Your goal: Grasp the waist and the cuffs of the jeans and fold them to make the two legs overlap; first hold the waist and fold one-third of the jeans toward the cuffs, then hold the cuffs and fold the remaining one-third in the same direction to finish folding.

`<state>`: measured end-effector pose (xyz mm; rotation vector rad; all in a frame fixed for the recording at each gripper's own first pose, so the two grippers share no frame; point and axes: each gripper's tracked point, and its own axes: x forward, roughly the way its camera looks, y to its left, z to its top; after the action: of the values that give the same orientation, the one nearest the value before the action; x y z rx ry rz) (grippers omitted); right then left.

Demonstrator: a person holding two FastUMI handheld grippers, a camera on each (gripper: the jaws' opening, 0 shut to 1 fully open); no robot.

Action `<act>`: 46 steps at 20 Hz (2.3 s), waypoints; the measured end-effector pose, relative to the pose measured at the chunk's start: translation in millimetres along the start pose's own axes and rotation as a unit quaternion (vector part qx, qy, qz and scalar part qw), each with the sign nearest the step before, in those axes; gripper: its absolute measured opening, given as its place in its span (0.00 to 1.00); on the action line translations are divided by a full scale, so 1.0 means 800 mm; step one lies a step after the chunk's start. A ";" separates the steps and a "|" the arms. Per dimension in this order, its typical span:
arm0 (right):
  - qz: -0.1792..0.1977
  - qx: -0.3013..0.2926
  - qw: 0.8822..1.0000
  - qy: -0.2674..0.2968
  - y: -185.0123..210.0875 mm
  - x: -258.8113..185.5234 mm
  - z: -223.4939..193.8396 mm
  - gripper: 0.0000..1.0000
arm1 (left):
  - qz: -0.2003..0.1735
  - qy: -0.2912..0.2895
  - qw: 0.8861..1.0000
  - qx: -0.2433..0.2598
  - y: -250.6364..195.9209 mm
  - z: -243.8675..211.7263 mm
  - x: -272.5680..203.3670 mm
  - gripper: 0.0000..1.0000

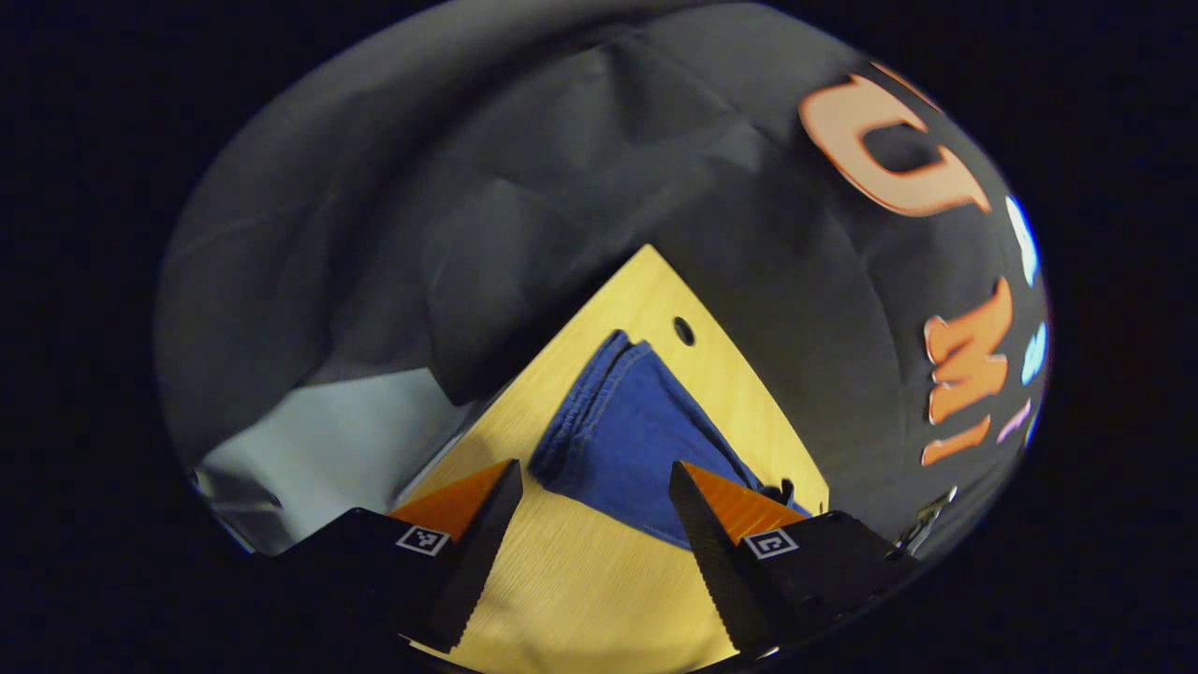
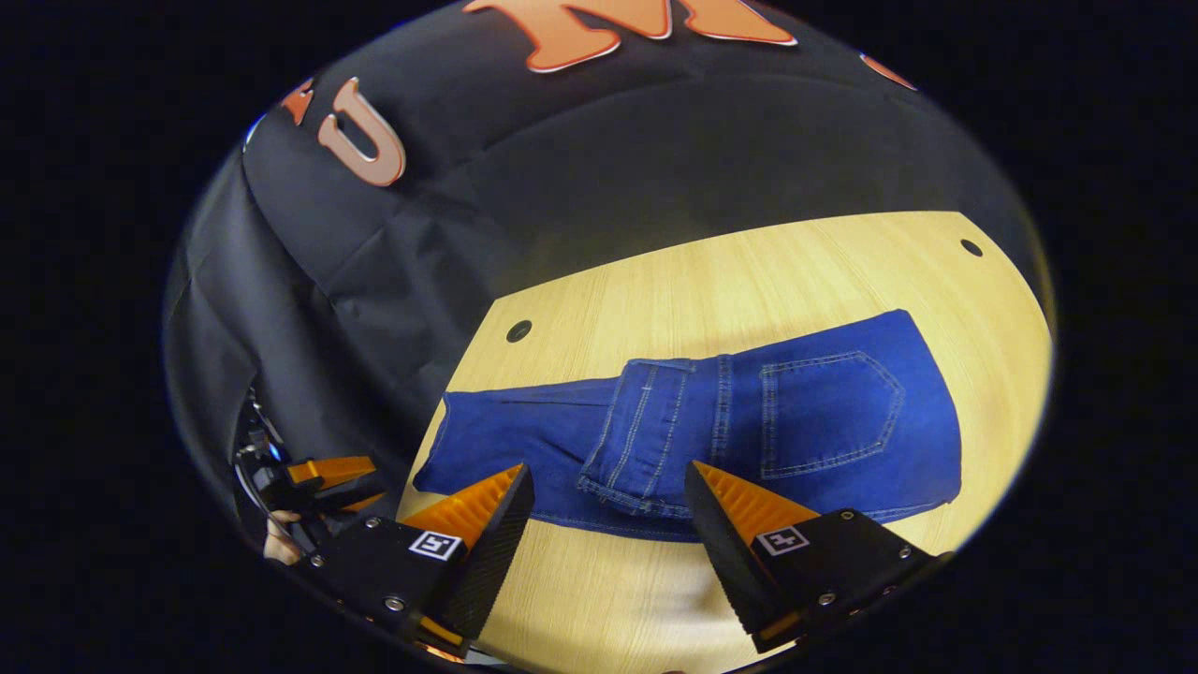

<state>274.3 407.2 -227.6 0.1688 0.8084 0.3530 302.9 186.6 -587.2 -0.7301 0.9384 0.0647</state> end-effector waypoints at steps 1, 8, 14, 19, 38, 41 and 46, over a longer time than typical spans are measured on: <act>-0.009 0.003 1.000 0.002 -0.011 -0.006 0.004 0.99 | -0.001 0.001 1.000 -0.023 0.007 0.005 0.001 0.98; -0.043 0.048 0.998 0.007 -0.103 -0.038 0.010 0.98 | 0.037 0.001 0.994 -0.100 0.027 -0.016 -0.003 0.98; -0.042 0.071 0.996 0.016 -0.132 -0.052 0.012 0.99 | 0.043 -0.028 0.991 -0.127 0.010 -0.029 0.033 0.96; -0.028 0.105 0.994 0.004 -0.143 -0.075 0.028 0.98 | 0.034 0.006 0.996 -0.080 -0.029 -0.060 0.094 0.75; -0.036 0.107 0.987 -0.112 -0.254 -0.220 0.111 0.98 | -0.069 -0.135 0.972 0.177 -0.379 -0.077 -0.053 0.04; -0.025 0.105 0.986 -0.125 -0.265 -0.251 0.120 0.98 | -0.076 -0.127 0.970 0.193 -0.425 -0.120 -0.047 0.04; -0.010 0.095 0.986 -0.135 -0.281 -0.303 0.125 0.98 | -0.094 -0.093 0.967 0.218 -0.493 -0.202 -0.025 0.04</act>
<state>248.1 107.1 -58.3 0.3790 0.5742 0.2263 315.6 -204.8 -418.5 -0.3916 0.6675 -0.2330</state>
